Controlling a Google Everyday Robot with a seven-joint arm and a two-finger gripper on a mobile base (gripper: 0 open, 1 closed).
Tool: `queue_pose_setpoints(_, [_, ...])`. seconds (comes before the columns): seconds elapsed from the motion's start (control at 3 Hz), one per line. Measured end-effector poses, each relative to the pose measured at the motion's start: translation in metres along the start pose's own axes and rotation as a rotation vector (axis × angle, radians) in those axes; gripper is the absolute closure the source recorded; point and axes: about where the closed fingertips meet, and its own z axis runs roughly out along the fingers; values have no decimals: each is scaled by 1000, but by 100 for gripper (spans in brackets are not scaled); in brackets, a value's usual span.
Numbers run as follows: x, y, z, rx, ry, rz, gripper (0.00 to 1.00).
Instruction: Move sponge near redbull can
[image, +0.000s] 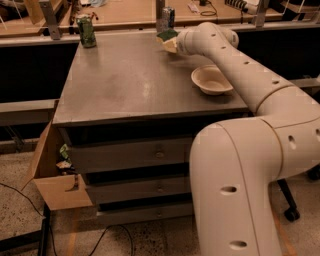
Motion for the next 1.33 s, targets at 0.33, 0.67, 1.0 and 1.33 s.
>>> queue_pose_setpoints(0.33, [2,-20,19,59,26,21,84])
queue_pose_setpoints(0.67, [15,-28,35,83,64,58,53])
queue_pose_setpoints(1.0, [22,-29,42,85,81,77,30])
queue_pose_setpoints(1.33, [28,-28,45,69,86,92,1])
